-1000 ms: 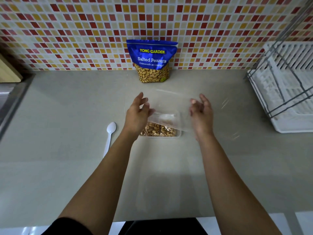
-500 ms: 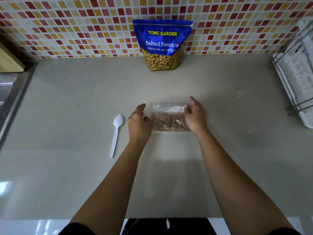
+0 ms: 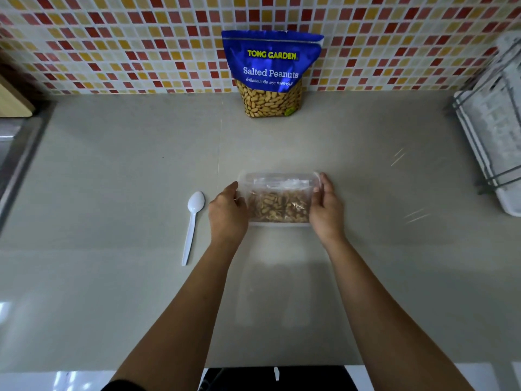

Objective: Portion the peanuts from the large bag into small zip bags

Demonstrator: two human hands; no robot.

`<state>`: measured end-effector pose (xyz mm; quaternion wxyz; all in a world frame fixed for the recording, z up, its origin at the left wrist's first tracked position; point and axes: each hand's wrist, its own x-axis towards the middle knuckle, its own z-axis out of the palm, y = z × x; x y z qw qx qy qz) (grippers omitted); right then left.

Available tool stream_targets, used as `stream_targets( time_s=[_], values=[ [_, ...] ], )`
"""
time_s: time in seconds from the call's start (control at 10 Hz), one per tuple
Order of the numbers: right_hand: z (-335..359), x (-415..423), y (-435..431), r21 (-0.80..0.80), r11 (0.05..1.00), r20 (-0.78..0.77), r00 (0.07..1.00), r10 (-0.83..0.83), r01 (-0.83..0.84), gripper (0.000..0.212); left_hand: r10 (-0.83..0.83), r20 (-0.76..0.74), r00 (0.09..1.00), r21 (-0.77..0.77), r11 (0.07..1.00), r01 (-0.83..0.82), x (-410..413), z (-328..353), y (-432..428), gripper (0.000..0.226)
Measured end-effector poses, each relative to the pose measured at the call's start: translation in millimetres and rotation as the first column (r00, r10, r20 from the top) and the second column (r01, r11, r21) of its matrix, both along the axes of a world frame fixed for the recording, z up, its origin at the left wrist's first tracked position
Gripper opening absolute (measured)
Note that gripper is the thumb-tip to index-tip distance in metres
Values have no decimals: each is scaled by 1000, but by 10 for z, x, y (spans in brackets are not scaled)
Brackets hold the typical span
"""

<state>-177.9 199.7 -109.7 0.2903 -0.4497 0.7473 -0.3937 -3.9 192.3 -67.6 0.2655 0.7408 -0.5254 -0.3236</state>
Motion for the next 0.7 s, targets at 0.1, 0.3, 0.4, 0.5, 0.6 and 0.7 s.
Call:
stream_targets(
  time_s=[0.1,0.3,0.4,0.5,0.6,0.7],
  values=[
    [-28,19,-27,-13,998,-70,995,66,-67,40,54,-21,998,23,998,-53,46,7,33,40],
    [-46,21,-27,-13,998,-91,994,64,-65,44,33,-37,999,33,999,-32,62,-14,20,40],
    [10,44,-11,3,1000,-38,999,15,-15,49,-1,-30,1000,55,998,2,71,25,31,42],
    [231,-19,13,15,999,23,998,-50,50,51,-39,-17,999,67,997,40,145,199,63,49],
    [515,-78,-63,-24,996,23,996,-85,85,51,-41,13,999,22,999,40,155,428,-45,52],
    [1146,-92,-171,-219,975,-6,1000,-24,23,44,-177,33,984,-140,974,180,88,989,-248,52]
  ],
)
